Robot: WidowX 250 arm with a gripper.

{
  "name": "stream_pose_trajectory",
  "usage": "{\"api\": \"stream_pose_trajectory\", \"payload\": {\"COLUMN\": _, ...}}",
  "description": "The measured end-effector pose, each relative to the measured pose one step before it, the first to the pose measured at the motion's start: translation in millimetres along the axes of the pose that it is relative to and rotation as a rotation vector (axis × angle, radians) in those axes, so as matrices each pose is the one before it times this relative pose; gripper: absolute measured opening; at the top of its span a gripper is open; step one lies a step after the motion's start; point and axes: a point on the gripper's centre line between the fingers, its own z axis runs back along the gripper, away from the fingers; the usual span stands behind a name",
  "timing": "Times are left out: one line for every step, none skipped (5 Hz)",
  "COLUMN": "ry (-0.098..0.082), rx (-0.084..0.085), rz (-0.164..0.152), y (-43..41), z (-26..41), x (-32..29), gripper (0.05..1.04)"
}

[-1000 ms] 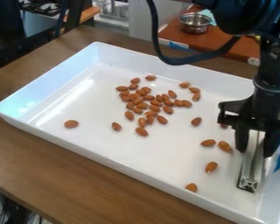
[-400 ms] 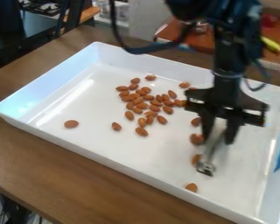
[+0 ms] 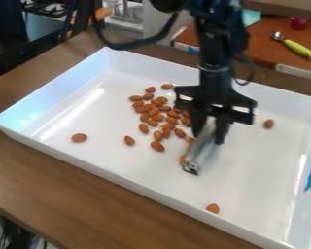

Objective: Sweep into pile

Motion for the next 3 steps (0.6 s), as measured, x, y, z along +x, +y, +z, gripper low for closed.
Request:
{"api": "stream_pose_trajectory", "payload": {"ry": 0.0354, "rx": 0.0384, "rz": 0.0175, "y": 39.43, "z": -0.12, "x": 5.12, "gripper": 0.373}}
{"api": "stream_pose_trajectory", "payload": {"ry": 0.0417, "rx": 0.0261, "rz": -0.0085, "y": 27.08, "z": -0.83, "x": -1.48, "gripper": 0.373}}
{"api": "stream_pose_trajectory", "payload": {"ry": 0.0589, "rx": 0.012, "rz": -0.0013, "y": 33.07, "z": -1.01, "x": -1.04, "gripper": 0.373}}
